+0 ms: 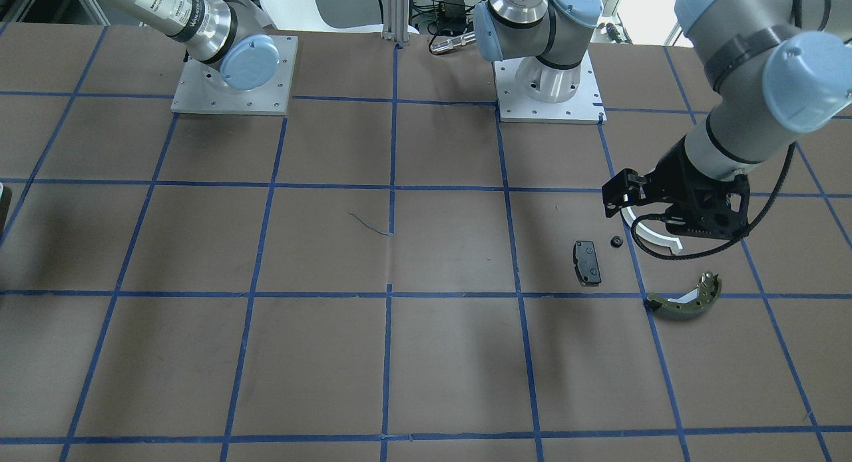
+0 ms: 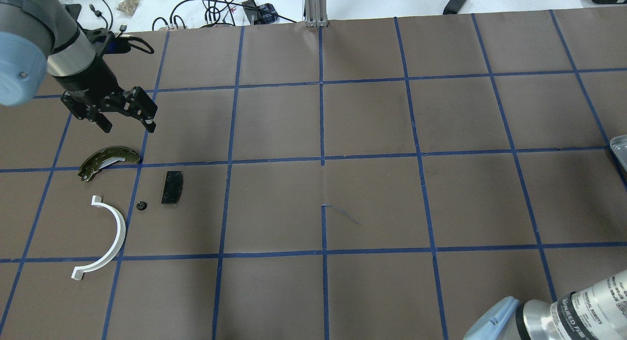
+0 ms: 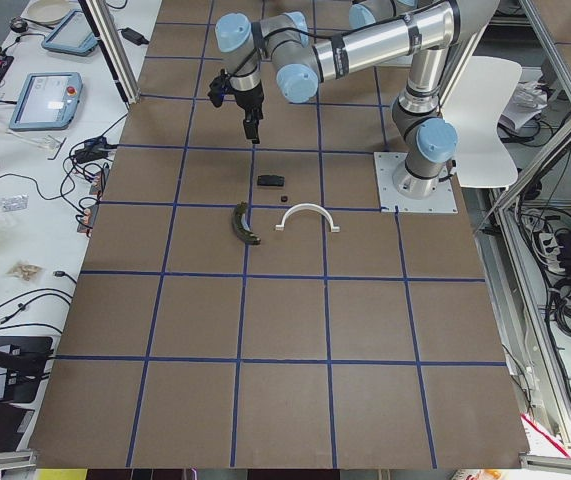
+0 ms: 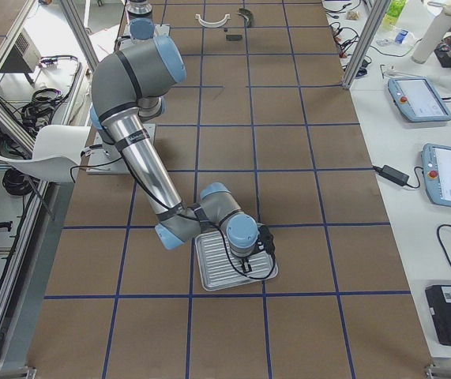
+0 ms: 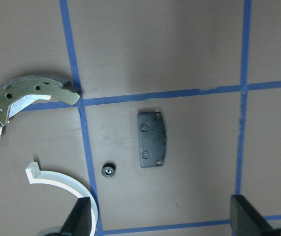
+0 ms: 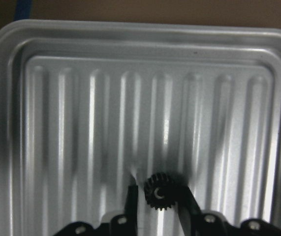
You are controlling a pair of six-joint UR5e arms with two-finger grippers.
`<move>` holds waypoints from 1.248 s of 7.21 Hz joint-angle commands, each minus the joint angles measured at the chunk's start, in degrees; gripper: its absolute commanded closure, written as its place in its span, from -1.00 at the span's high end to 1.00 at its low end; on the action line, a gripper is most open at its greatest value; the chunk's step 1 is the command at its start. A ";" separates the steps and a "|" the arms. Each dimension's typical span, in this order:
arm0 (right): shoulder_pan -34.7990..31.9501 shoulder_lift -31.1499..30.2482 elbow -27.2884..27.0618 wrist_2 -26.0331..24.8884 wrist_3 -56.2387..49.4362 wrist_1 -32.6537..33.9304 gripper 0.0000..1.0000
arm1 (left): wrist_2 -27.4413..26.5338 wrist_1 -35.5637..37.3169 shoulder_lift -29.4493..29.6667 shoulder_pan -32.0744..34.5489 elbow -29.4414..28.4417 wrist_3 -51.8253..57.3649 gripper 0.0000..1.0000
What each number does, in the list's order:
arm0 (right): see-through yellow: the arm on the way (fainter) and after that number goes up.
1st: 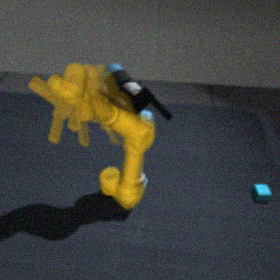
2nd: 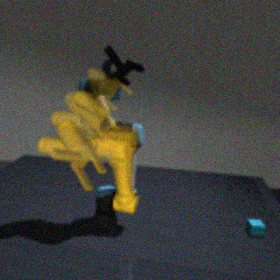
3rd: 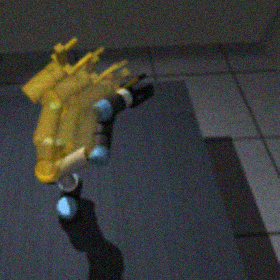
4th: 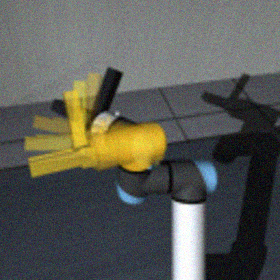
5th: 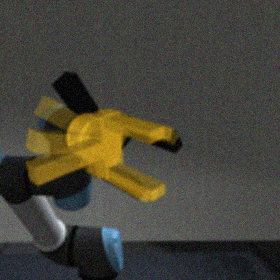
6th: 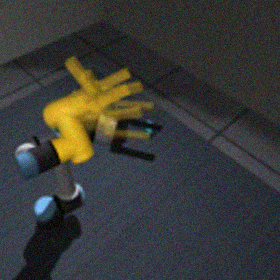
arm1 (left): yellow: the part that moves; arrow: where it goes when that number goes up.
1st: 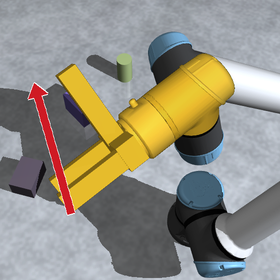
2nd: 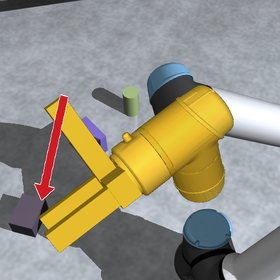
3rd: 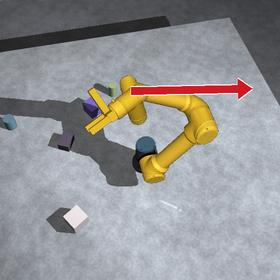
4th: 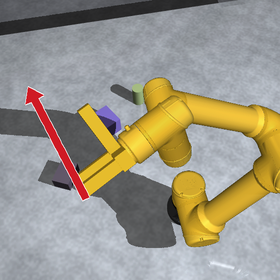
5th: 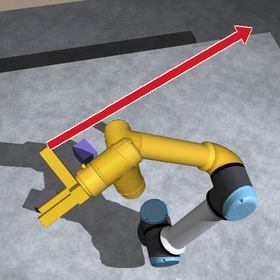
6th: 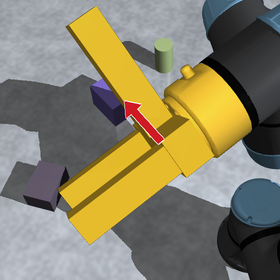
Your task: Place bearing gear from tray to pile
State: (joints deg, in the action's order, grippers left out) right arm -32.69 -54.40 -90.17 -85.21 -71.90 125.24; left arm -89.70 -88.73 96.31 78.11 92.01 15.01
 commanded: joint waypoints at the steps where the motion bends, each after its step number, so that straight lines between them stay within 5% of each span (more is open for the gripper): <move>1: 0.00 -0.01 0.09 0.91 0.09 0.09 -0.23 | 0.93 -7.04 -3.48 5.53 -4.46 -7.68 1.00; 4: 0.00 -0.01 0.09 1.01 0.09 0.18 -0.24 | 1.81 -6.55 -7.54 8.37 -3.51 -11.94 1.00; 6: 0.00 -0.01 0.09 0.31 0.09 0.35 -0.59 | 2.43 -6.37 -8.77 9.07 -3.60 -12.55 1.00; 9: -0.44 -1.84 0.00 -0.13 0.52 -0.35 -0.75 | 1.20 1.09 -7.28 13.29 -3.25 -13.43 1.00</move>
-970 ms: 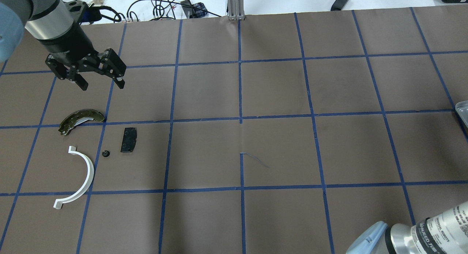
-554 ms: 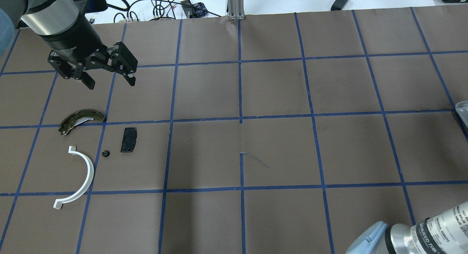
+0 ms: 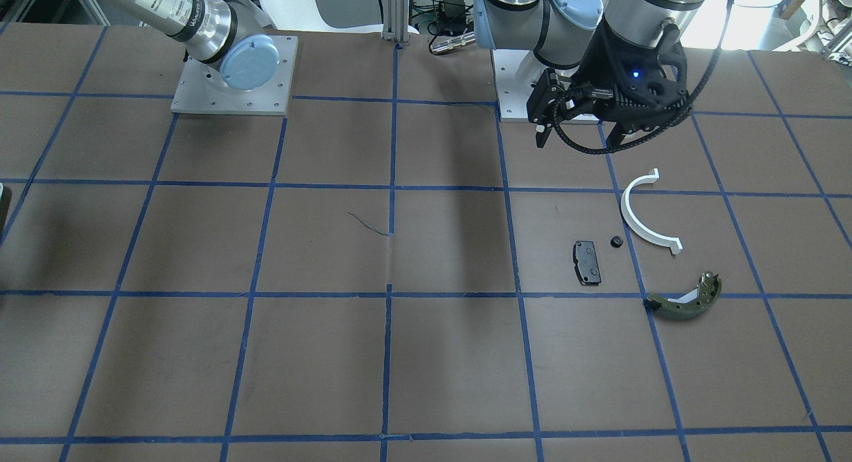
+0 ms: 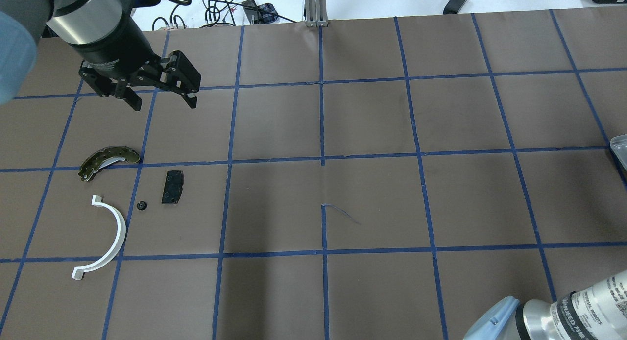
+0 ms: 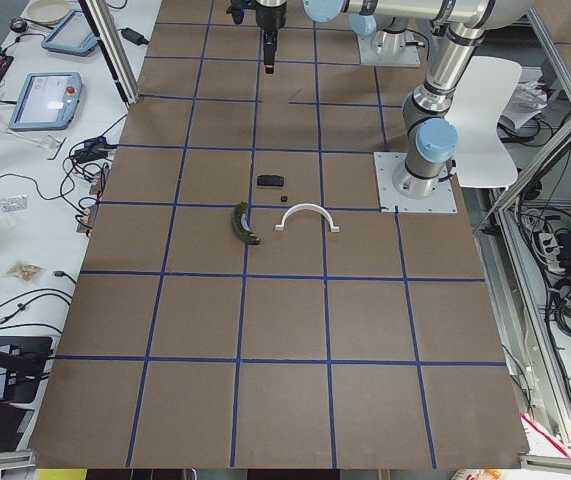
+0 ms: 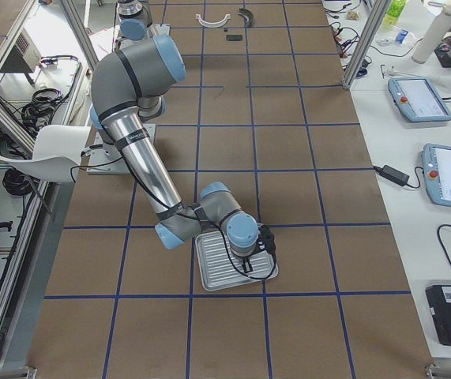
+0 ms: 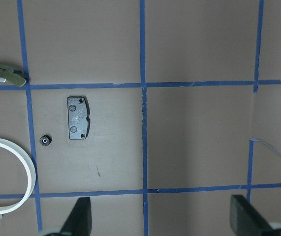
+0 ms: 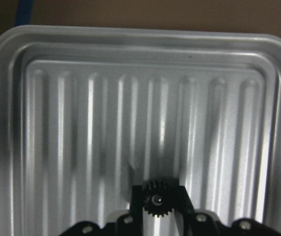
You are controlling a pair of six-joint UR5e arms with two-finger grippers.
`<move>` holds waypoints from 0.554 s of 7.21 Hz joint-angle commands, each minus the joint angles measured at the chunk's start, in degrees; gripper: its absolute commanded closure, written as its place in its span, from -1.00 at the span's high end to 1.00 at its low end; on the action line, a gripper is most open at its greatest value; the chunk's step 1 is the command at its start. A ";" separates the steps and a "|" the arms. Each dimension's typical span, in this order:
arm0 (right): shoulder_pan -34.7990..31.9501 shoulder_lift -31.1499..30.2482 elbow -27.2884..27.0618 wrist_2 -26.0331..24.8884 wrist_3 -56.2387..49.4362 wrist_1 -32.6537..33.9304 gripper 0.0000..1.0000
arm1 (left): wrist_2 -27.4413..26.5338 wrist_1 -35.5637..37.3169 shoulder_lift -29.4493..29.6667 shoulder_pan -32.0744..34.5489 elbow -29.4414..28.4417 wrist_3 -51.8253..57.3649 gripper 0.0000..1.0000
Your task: Place bearing gear from tray to pile
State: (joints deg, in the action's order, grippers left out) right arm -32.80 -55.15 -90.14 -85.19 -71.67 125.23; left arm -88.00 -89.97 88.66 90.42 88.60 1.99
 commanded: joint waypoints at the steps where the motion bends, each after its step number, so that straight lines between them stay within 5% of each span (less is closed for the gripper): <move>1: -0.77 -3.71 -0.47 0.02 2.30 -2.33 -0.75 | -0.94 2.43 -0.06 0.98 0.26 -0.41 1.00; 4: -14.95 -11.62 -5.19 0.73 19.29 -6.40 -0.78 | -1.38 1.99 -0.68 0.98 0.35 -1.90 1.00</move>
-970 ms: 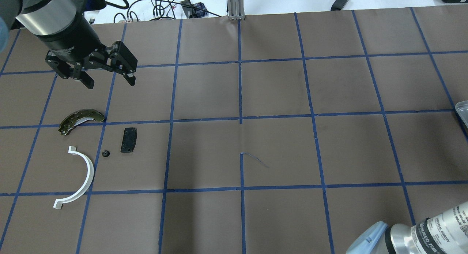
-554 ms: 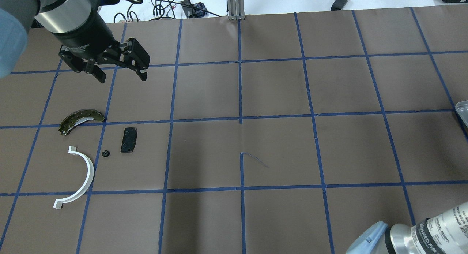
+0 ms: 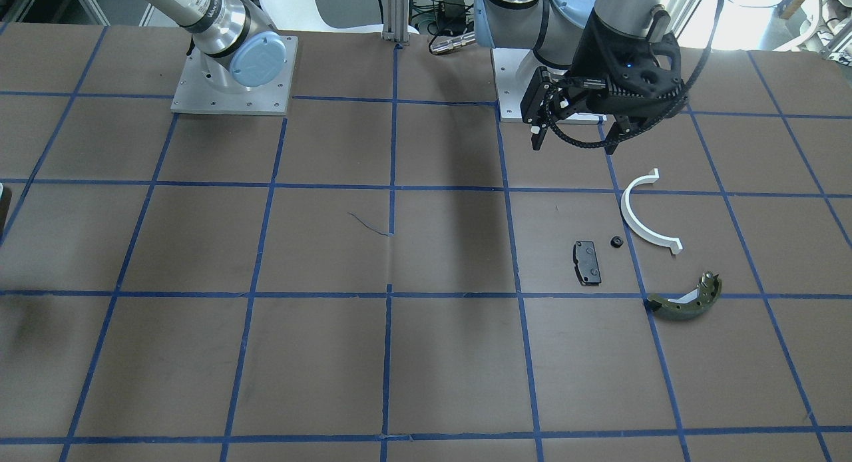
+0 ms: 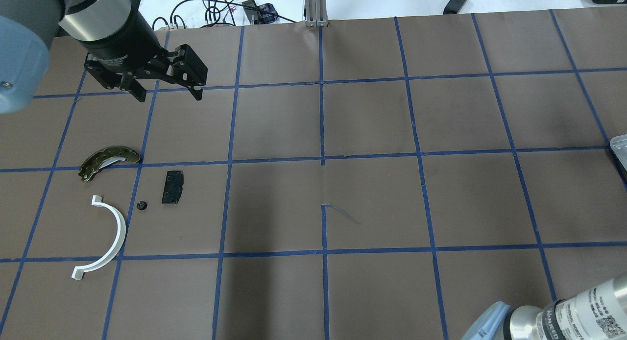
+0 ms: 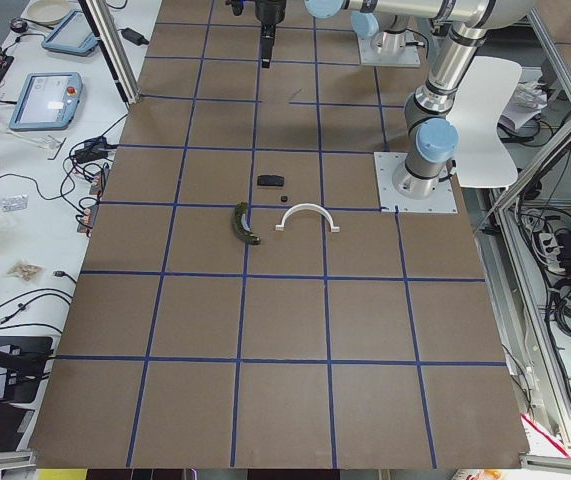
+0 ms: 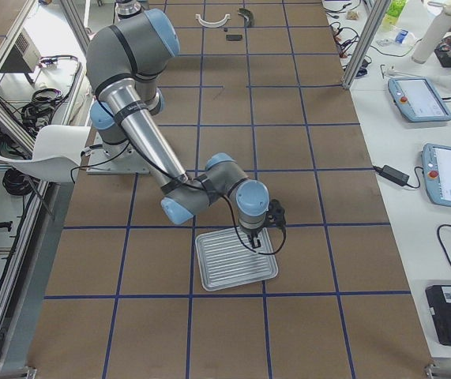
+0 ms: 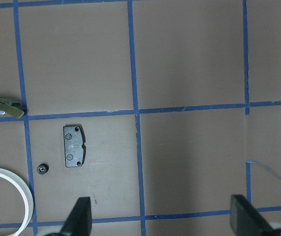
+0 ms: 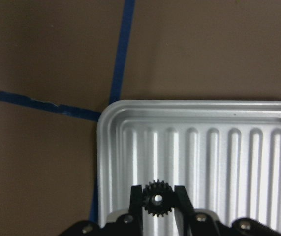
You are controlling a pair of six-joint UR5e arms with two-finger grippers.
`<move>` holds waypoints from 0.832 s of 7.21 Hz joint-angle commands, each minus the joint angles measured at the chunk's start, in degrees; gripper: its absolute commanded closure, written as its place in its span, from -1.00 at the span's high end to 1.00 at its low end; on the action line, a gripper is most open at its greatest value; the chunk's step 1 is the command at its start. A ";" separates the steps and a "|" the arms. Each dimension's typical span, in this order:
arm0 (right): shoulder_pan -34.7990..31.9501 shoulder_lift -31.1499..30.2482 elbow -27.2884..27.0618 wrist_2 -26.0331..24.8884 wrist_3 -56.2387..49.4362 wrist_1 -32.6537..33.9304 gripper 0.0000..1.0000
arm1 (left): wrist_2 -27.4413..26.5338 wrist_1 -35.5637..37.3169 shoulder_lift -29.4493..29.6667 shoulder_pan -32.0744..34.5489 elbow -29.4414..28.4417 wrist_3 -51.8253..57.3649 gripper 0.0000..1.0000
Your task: Place bearing gear from tray to pile
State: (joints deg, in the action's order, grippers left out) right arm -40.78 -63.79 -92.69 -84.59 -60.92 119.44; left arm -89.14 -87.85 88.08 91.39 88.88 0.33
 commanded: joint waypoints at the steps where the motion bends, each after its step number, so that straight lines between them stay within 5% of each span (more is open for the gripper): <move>1: -12.86 -6.84 -6.85 0.39 15.58 -0.44 -0.79 | -0.24 -0.21 -0.19 0.02 0.06 -0.15 1.00; 4: -35.35 -15.82 -14.87 -0.22 49.28 3.07 -0.80 | -0.24 -0.04 -0.11 0.02 0.06 -0.15 1.00; 6: -51.69 -15.58 -16.38 -1.97 70.40 10.32 -0.79 | -0.24 0.13 -0.63 0.02 1.20 -0.15 1.00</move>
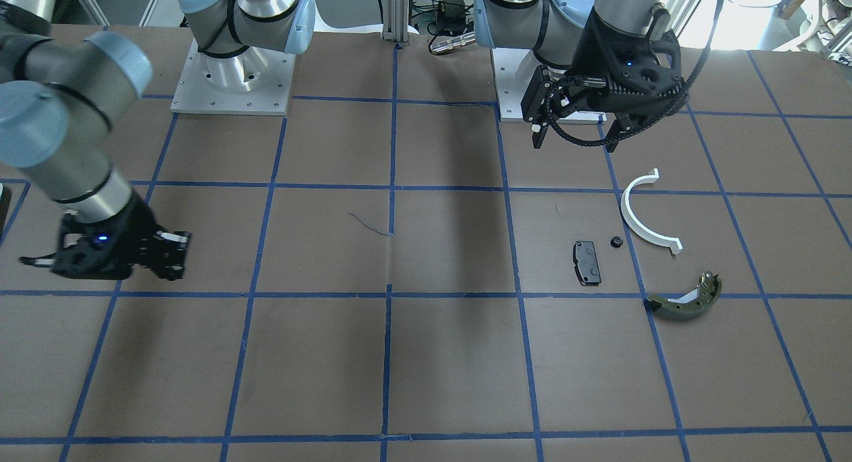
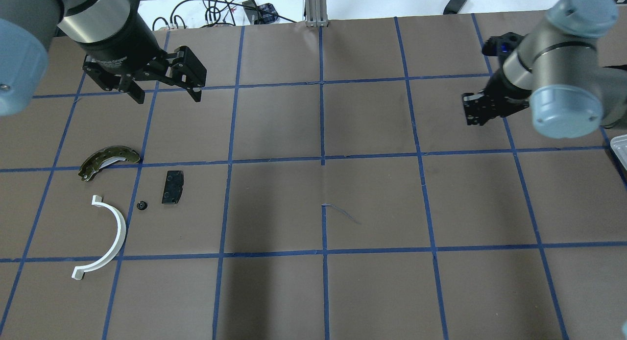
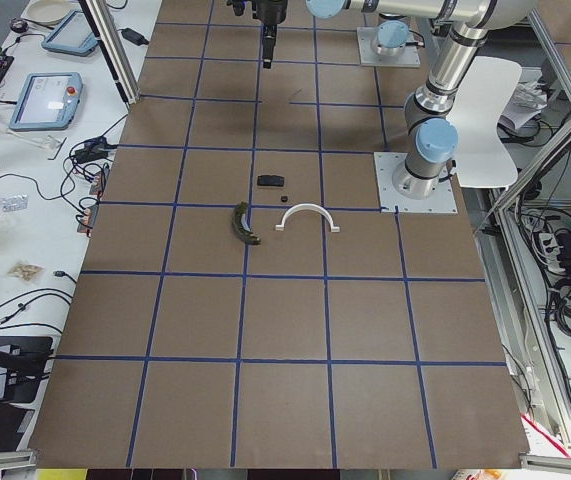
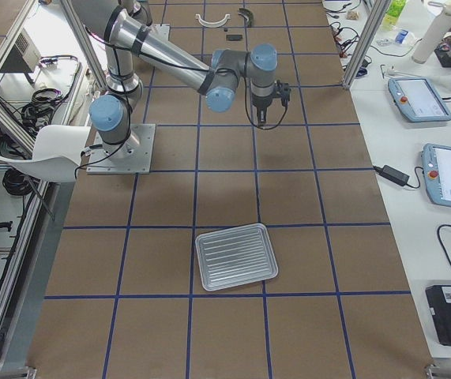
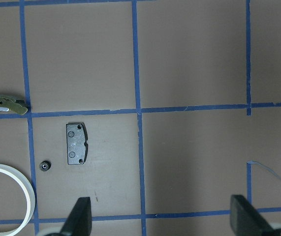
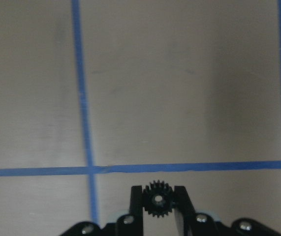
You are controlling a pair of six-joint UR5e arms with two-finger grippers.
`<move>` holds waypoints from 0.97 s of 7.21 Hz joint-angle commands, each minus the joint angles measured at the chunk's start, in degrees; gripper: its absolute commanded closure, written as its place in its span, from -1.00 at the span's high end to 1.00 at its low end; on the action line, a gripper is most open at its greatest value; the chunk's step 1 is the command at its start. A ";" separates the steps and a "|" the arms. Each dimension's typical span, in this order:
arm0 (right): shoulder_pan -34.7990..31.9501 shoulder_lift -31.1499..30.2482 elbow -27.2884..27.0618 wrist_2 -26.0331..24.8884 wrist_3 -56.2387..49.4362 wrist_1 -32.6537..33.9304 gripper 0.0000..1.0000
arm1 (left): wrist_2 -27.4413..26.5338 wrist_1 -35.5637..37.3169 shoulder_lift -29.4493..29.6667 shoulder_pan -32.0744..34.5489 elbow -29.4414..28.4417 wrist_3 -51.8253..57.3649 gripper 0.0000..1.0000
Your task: Place bearing gear from tray to pile
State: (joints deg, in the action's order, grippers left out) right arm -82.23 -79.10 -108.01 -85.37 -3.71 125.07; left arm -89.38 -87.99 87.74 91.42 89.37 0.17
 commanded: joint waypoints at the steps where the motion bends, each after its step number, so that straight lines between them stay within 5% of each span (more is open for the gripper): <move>1: -16.49 2.44 -1.06 -0.94 23.47 5.10 -0.79 | 0.25 0.44 -0.21 -0.01 0.98 0.00 1.00; 3: -26.88 7.54 -0.01 -1.29 35.75 8.68 -0.79 | 0.26 0.45 -0.20 -0.01 1.07 0.00 1.00; 7: -36.58 12.66 0.96 -0.67 47.91 15.38 -0.66 | 0.61 0.53 0.67 -0.10 1.15 -0.44 1.00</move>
State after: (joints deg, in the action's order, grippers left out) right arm -116.10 -67.38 -107.14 -86.14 41.96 139.08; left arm -88.95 -87.48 87.98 91.35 90.52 0.02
